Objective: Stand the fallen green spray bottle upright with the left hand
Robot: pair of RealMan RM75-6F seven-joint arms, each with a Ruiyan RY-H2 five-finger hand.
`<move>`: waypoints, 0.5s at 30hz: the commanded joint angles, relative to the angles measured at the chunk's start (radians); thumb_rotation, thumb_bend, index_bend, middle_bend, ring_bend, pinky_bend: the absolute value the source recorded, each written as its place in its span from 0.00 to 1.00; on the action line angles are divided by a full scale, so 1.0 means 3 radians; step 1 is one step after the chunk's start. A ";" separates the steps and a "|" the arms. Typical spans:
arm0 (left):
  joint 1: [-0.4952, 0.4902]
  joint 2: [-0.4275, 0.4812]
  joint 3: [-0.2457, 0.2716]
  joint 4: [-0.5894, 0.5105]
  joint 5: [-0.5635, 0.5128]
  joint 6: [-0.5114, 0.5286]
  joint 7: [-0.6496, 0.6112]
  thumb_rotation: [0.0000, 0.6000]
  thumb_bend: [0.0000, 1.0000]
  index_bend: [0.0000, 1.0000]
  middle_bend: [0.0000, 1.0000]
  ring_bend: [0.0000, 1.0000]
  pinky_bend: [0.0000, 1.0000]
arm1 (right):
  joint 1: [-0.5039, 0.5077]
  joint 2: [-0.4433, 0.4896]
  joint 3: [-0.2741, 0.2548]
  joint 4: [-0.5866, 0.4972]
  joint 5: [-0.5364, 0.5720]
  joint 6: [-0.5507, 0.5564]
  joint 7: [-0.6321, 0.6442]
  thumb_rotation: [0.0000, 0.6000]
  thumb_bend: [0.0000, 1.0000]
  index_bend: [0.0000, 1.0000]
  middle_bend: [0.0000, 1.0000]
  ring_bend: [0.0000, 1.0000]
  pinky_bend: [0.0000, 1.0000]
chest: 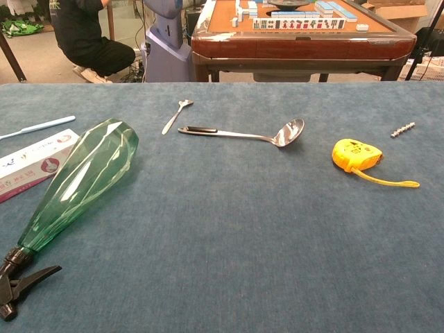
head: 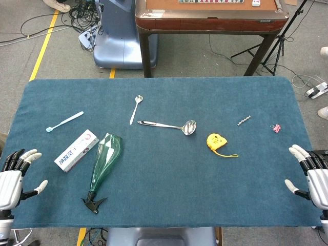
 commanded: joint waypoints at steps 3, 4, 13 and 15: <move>0.0001 0.0003 0.0010 0.0001 0.0018 -0.0002 -0.0006 1.00 0.24 0.21 0.16 0.08 0.04 | -0.0012 0.0010 -0.0004 -0.0009 -0.0011 0.0020 -0.0004 1.00 0.20 0.14 0.14 0.12 0.14; 0.0001 0.0004 0.0008 0.0001 0.0019 0.0000 -0.0007 1.00 0.24 0.21 0.16 0.08 0.04 | -0.0015 0.0015 -0.0005 -0.0014 -0.0012 0.0024 -0.0006 1.00 0.20 0.14 0.14 0.12 0.14; -0.0032 0.0085 0.0053 -0.0001 0.0032 -0.0119 -0.0004 1.00 0.24 0.23 0.16 0.08 0.04 | -0.0031 0.0062 0.0014 -0.0025 0.0012 0.0053 -0.0001 1.00 0.20 0.14 0.14 0.12 0.14; -0.0056 0.0122 0.0075 -0.0005 0.0062 -0.0174 0.0002 1.00 0.24 0.24 0.16 0.08 0.04 | -0.0027 0.0072 0.0019 -0.0032 0.0014 0.0049 -0.0007 1.00 0.20 0.14 0.14 0.12 0.14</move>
